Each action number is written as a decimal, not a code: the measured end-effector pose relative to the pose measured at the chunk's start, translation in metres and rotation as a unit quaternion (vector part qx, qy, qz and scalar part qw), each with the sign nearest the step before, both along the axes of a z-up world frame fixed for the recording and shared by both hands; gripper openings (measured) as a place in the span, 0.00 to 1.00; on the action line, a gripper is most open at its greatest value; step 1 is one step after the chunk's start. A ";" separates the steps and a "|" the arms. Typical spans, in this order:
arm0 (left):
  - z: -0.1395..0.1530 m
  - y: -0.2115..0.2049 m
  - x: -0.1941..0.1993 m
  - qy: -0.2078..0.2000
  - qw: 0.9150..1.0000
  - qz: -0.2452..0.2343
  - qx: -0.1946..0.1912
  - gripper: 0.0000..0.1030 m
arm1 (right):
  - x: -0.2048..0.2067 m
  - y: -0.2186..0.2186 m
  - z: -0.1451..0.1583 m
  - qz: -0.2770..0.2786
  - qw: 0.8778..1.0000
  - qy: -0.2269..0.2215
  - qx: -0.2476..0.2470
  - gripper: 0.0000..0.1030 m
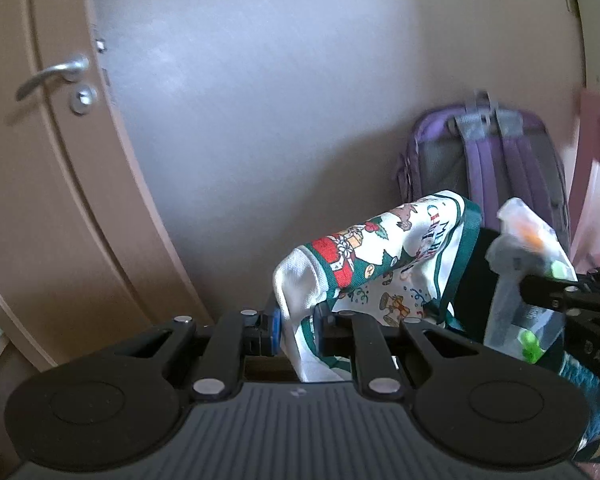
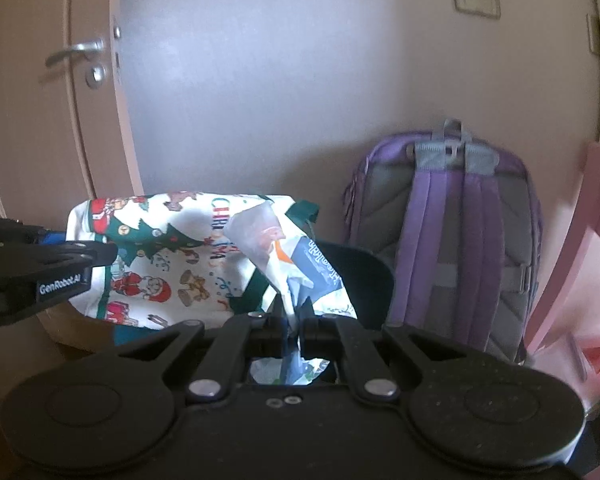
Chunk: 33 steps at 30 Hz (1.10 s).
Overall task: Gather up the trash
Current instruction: 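Carry the paper bag and clear plastic bag up over the teal bin with both tools, then open both tools to drop the bags into the bin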
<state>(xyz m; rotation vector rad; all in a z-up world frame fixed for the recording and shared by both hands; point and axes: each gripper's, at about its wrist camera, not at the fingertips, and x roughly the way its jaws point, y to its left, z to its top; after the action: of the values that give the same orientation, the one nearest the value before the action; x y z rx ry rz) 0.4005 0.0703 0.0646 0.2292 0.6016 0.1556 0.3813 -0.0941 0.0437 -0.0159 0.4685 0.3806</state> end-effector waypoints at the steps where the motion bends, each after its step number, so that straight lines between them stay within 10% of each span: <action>1: -0.004 -0.002 0.005 0.008 1.000 -0.002 0.002 0.15 | 0.004 0.002 -0.005 -0.001 1.000 0.006 -0.006 0.04; 33: -0.060 -0.020 0.059 0.146 0.987 -0.059 -0.025 0.25 | 0.023 0.018 -0.031 0.027 0.995 0.065 -0.072 0.34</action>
<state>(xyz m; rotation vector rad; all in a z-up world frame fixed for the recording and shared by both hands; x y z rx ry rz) 0.4597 0.0507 0.0045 0.2404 0.8805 -0.0093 0.4047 -0.0763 0.0125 -0.1445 0.6253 0.4022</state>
